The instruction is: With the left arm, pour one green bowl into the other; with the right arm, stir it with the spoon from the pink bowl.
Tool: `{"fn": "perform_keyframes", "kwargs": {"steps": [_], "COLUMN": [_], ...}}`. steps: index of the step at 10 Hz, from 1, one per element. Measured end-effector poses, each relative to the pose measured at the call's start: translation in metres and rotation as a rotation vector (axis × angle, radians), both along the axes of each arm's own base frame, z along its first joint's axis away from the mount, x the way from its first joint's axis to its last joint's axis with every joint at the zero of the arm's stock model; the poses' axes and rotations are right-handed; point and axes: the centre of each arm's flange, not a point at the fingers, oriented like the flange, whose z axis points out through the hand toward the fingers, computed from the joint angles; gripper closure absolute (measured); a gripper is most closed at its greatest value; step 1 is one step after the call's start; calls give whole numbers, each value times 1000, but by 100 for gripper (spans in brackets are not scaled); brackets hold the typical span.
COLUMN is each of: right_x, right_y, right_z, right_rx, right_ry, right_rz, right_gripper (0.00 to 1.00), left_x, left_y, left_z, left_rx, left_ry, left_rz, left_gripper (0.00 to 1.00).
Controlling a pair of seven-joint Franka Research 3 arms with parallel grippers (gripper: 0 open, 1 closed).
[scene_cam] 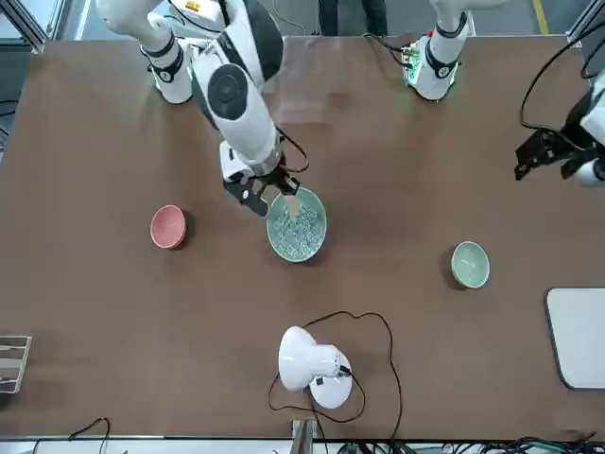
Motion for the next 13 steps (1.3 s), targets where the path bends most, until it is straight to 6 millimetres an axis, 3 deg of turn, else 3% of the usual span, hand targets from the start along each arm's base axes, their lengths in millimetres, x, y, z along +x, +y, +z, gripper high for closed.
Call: {"fn": "perform_keyframes", "kwargs": {"steps": [1, 4, 6, 10, 13], "right_x": [10, 28, 39, 60, 62], "right_y": [-17, -55, -85, -199, -282], "right_z": [11, 35, 39, 36, 28], "right_rx": [20, 59, 65, 88, 175], "right_ry": [-12, -48, -65, -42, -21], "right_rz": [15, 29, 68, 146, 245], "right_gripper": [95, 95, 95, 95, 95], "left_x": [-1, 0, 0, 0, 1], "left_y": [-8, 0, 3, 4, 10], "left_z": [0, 0, 0, 0, -1], "left_rx": [-3, -10, -11, -11, -14], "left_ry": [0, 2, 2, 3, 4], "left_rz": [-12, 4, 10, 11, 23], "left_gripper": [0, 0, 0, 0, 0]}}
